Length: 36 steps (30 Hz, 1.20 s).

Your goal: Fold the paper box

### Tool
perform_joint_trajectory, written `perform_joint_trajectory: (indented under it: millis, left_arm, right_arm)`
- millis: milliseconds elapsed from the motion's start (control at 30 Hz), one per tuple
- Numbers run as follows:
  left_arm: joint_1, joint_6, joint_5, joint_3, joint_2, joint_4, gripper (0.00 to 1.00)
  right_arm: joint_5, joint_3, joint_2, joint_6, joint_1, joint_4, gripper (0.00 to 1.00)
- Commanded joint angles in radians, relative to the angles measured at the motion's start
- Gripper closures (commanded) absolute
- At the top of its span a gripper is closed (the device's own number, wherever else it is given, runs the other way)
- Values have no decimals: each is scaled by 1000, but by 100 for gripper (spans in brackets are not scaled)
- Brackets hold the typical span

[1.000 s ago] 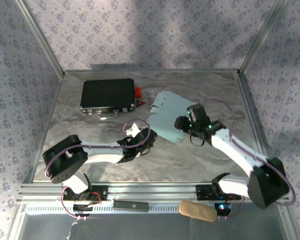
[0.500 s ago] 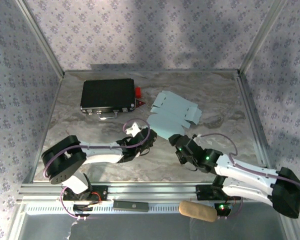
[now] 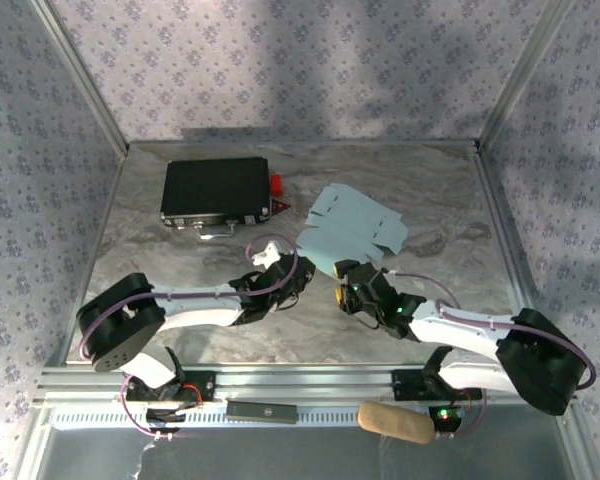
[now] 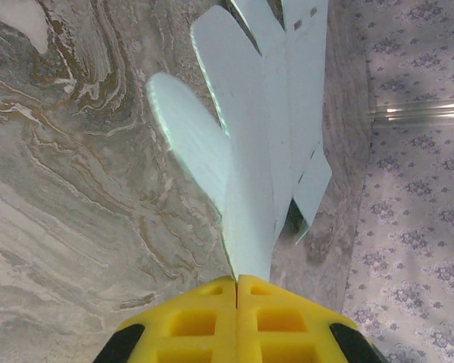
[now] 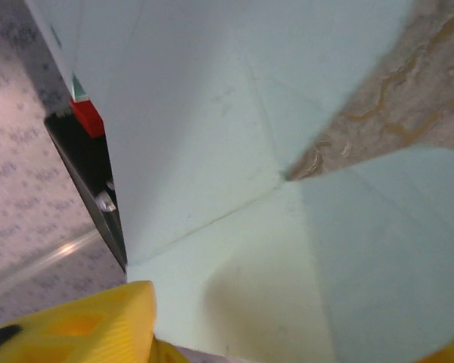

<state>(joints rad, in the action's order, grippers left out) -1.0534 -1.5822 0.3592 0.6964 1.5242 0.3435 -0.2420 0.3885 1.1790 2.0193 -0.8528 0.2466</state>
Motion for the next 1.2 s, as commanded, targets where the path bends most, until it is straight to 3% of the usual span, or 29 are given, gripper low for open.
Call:
perform_joint_trajectory:
  millis: [0,100,167,267,400,533,800,1167]
  left_arm:
    - [0,31,4,-17,-53,17,100]
    - [-3,64,5,-11,-80,-12,100]
    - [-7,98,0,6,-103,-61,98]
    - [-24,114,-5,26,-128,-131,58]
    - [-63,112,23,47,-132,-165,35]
    - [-60,131,22,95,-89,-170,33]
    - [-57,33,-16,100,-2,-133,35]
    - [-128,-143,147,59,-135,-268,31]
  right_arm:
    - [-47,19,15,54,6,7,72]
    - [-53,16,10,79,8,-6,96]
    - [-54,28,-1,91,6,-32,100]
    - [-66,47,-23,92,1,-61,100]
    - [-77,64,-46,93,-5,-101,100]
    - [-97,68,-56,104,-30,-113,100]
    - [-120,76,-95,109,-49,-134,100]
    - [-155,53,-136,114,-52,-125,100]
